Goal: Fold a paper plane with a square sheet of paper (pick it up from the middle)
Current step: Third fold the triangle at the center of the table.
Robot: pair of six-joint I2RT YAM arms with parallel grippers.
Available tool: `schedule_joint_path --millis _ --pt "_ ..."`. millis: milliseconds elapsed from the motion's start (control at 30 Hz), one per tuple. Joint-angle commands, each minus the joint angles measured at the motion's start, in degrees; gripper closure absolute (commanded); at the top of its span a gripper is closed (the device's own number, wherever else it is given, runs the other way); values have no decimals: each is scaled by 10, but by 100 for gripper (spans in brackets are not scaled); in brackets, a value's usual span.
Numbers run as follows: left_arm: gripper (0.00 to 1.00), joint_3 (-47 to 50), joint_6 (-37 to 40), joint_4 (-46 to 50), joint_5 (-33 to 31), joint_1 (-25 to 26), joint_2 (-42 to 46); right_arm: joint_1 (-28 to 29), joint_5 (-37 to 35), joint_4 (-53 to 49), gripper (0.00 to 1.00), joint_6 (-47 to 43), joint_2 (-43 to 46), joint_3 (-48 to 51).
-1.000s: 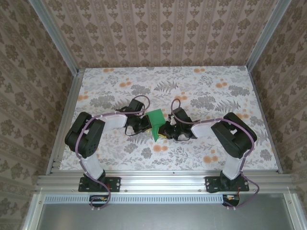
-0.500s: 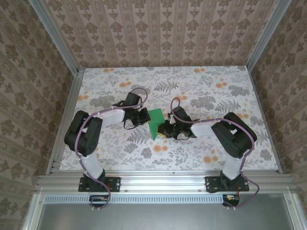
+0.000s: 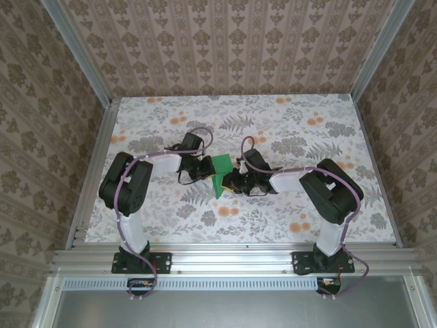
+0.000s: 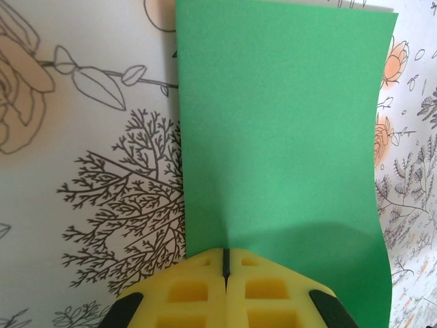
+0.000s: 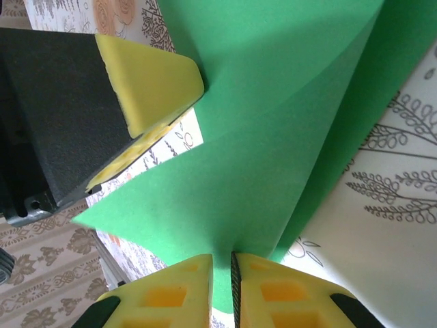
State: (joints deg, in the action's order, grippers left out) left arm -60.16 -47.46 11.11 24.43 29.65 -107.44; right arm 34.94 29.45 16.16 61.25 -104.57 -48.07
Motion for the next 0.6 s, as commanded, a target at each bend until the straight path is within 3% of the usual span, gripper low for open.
schedule_joint_path --millis 0,567 --pt "100 1 14 28 -10 8 -26 3 15 0 83 -4 -16 -12" --pt "100 3 10 29 -14 10 -33 6 30 66 81 15 -22 3"
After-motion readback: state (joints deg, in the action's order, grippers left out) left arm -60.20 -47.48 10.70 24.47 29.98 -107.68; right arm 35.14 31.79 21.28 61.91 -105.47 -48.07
